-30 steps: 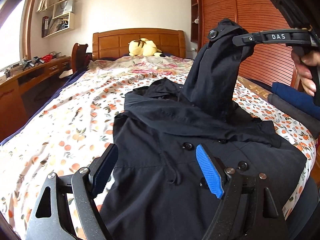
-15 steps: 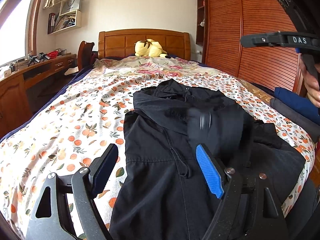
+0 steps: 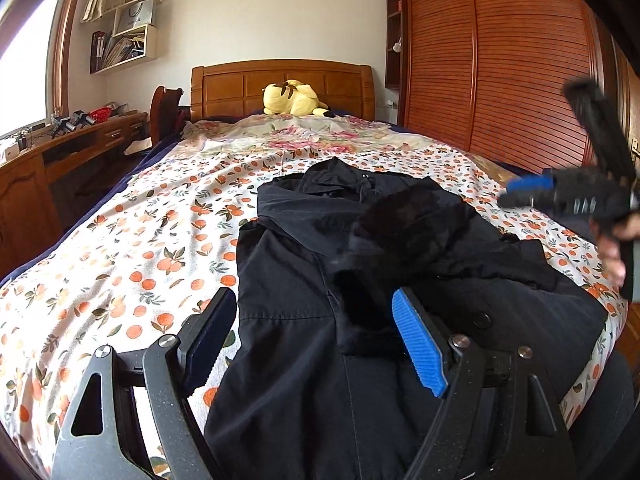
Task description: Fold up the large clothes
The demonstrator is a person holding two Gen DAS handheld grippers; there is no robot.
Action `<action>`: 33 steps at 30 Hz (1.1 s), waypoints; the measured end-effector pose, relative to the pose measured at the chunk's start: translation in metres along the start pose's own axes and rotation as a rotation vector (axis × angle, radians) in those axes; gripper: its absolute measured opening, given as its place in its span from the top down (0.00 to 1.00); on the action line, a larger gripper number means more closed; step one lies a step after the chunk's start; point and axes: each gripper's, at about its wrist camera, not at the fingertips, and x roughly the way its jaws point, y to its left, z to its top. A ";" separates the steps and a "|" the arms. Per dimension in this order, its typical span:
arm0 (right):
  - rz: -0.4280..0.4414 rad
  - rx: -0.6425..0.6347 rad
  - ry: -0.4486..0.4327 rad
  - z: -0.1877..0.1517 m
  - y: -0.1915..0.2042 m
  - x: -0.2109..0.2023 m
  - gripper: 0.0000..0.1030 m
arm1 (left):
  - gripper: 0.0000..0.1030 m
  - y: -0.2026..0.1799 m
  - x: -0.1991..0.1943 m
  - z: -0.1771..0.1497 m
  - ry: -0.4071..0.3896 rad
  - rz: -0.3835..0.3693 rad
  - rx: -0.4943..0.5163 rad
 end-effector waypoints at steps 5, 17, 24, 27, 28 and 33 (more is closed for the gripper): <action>-0.037 0.060 0.060 -0.022 -0.014 0.026 0.49 | 0.21 -0.009 0.001 0.000 0.004 -0.010 0.015; -0.024 0.057 0.069 -0.004 0.014 0.078 0.49 | 0.21 0.001 0.003 0.003 0.004 0.018 0.003; 0.090 0.013 0.048 0.035 0.075 0.117 0.49 | 0.21 0.031 -0.002 0.002 0.008 0.061 -0.037; 0.131 0.005 0.055 0.058 0.101 0.138 0.49 | 0.21 0.047 -0.008 0.001 0.006 0.087 -0.064; 0.149 0.014 0.058 0.062 0.104 0.145 0.49 | 0.21 0.052 -0.009 0.000 0.004 0.092 -0.076; 0.215 -0.002 0.128 0.071 0.126 0.185 0.49 | 0.21 0.080 -0.016 -0.005 0.009 0.124 -0.133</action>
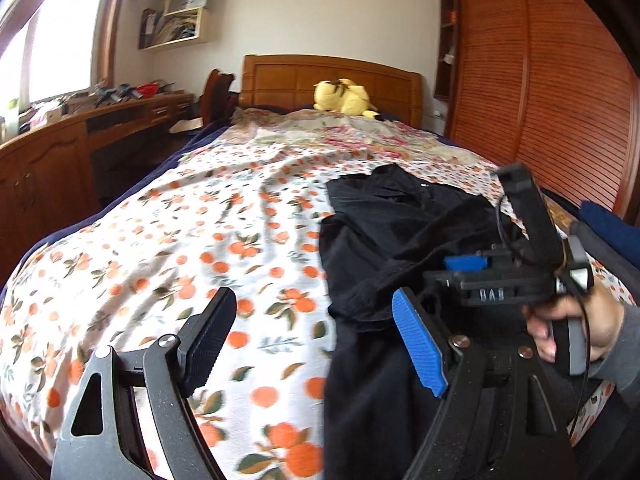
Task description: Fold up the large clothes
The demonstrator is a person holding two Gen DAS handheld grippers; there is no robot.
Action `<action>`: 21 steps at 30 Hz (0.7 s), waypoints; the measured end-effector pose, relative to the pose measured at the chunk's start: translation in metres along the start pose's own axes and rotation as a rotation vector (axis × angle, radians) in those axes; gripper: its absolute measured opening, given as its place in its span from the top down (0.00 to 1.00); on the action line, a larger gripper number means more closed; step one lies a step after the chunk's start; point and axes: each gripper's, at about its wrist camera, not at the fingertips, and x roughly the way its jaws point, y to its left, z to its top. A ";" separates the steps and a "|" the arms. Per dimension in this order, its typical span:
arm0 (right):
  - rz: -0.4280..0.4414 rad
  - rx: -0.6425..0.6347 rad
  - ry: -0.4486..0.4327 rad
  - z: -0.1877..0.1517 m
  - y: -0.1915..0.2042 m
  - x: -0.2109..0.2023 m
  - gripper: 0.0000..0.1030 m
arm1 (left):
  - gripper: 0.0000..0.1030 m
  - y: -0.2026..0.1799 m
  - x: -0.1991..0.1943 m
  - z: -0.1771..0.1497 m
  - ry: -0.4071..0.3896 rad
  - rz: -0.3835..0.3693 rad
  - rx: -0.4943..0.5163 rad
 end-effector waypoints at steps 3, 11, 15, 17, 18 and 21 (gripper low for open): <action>0.036 -0.074 0.071 -0.006 0.019 0.021 0.49 | 0.21 0.017 -0.002 -0.001 0.003 0.016 -0.043; 0.040 -0.071 0.065 -0.010 0.015 0.028 0.49 | 0.21 0.026 -0.001 -0.004 0.006 0.031 -0.046; 0.019 -0.046 0.021 -0.022 0.013 0.005 0.49 | 0.21 0.024 -0.002 -0.009 0.011 0.028 -0.034; -0.005 -0.027 -0.016 -0.031 0.009 -0.016 0.49 | 0.21 0.021 -0.001 -0.012 0.017 0.025 -0.025; -0.013 -0.017 -0.029 -0.037 0.005 -0.025 0.49 | 0.21 0.019 -0.002 -0.014 0.021 0.024 -0.020; -0.050 -0.001 -0.053 -0.061 -0.010 -0.053 0.49 | 0.21 0.013 -0.001 -0.015 0.028 0.016 -0.010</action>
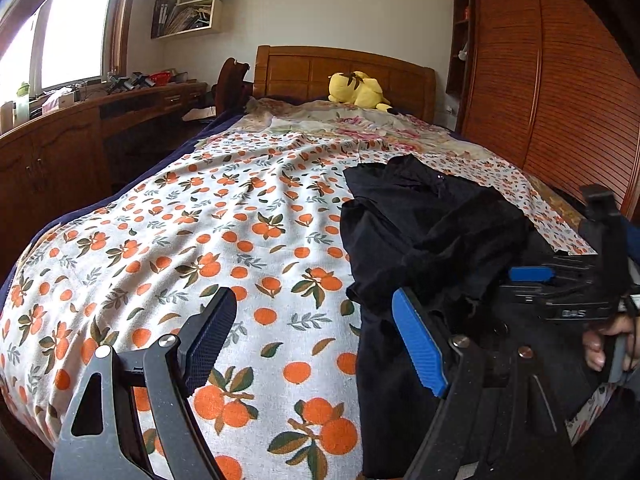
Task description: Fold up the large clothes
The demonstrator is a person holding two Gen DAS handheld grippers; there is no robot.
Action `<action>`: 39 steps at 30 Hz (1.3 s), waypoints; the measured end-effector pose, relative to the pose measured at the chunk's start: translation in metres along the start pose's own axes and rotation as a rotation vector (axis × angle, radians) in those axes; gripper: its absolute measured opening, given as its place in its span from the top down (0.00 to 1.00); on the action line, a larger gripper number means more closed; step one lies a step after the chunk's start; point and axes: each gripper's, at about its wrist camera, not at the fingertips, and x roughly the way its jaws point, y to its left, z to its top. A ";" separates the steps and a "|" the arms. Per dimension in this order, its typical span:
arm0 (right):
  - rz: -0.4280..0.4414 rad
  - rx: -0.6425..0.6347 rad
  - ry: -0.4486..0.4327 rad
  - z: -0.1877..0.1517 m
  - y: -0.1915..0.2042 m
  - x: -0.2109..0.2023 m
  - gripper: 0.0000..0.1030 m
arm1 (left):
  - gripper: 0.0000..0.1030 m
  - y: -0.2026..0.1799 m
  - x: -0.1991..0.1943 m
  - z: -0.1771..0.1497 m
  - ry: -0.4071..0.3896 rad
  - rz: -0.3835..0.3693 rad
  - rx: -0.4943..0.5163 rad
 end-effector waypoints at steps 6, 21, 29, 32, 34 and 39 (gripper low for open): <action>-0.108 0.073 -0.041 -0.059 -0.047 -0.060 0.49 | 0.21 -0.021 -0.002 0.001 -0.003 -0.065 0.039; -0.265 0.232 -0.034 -0.130 -0.120 -0.121 0.49 | 0.58 -0.060 -0.013 -0.028 0.076 -0.097 0.119; -0.281 0.246 0.000 -0.152 -0.129 -0.142 0.49 | 0.58 -0.047 -0.022 -0.040 0.131 -0.060 0.077; -0.275 0.273 0.013 -0.162 -0.132 -0.150 0.49 | 0.58 -0.044 -0.022 -0.045 0.151 -0.045 0.079; -0.263 0.289 0.013 -0.167 -0.133 -0.156 0.49 | 0.58 -0.042 -0.021 -0.047 0.163 -0.033 0.080; -0.237 0.329 -0.004 -0.177 -0.134 -0.165 0.49 | 0.58 -0.041 -0.012 -0.052 0.198 -0.020 0.081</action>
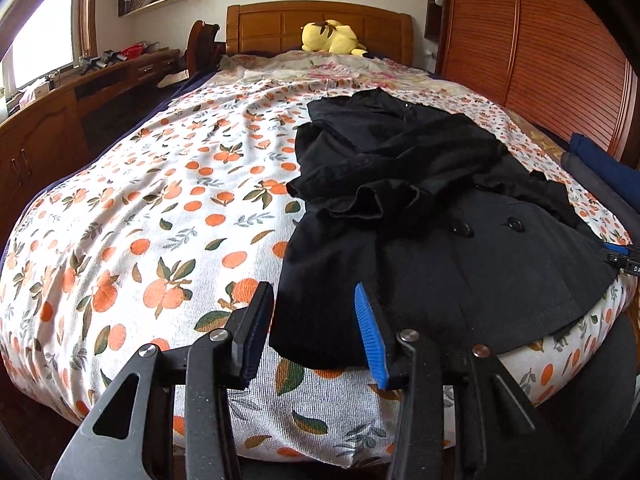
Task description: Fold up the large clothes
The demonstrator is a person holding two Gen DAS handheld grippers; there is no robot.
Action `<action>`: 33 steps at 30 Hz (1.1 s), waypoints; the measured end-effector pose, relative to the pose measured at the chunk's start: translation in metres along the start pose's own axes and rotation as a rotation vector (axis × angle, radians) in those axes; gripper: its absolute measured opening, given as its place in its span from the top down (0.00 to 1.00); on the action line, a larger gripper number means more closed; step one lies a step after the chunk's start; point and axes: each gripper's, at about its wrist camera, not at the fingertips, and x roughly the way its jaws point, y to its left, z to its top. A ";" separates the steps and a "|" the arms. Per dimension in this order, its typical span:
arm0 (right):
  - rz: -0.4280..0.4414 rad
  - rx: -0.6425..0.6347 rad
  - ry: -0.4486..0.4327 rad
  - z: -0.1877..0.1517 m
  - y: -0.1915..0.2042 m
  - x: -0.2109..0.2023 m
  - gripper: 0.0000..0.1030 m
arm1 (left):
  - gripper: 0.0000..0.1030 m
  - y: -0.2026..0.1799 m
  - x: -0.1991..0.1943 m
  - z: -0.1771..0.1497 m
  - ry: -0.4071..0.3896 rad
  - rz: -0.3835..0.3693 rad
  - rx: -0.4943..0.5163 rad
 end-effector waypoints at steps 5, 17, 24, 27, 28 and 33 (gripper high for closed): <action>0.011 0.003 0.001 -0.005 0.001 -0.004 0.49 | 0.58 0.003 0.013 -0.006 0.041 0.009 -0.016; 0.029 0.023 -0.003 -0.012 0.005 -0.007 0.49 | 0.58 0.002 0.008 -0.013 0.043 -0.025 -0.037; 0.065 0.002 0.005 -0.015 0.012 -0.011 0.49 | 0.58 0.003 0.006 -0.016 0.036 -0.030 -0.048; 0.079 -0.011 0.002 -0.017 0.015 -0.012 0.55 | 0.62 0.002 0.006 -0.016 0.028 -0.028 -0.049; 0.084 -0.016 0.001 -0.017 0.015 -0.013 0.61 | 0.67 0.002 0.006 -0.016 0.027 -0.031 -0.052; 0.122 -0.004 -0.045 -0.017 0.013 -0.017 0.89 | 0.93 0.003 0.001 -0.010 0.008 -0.040 -0.065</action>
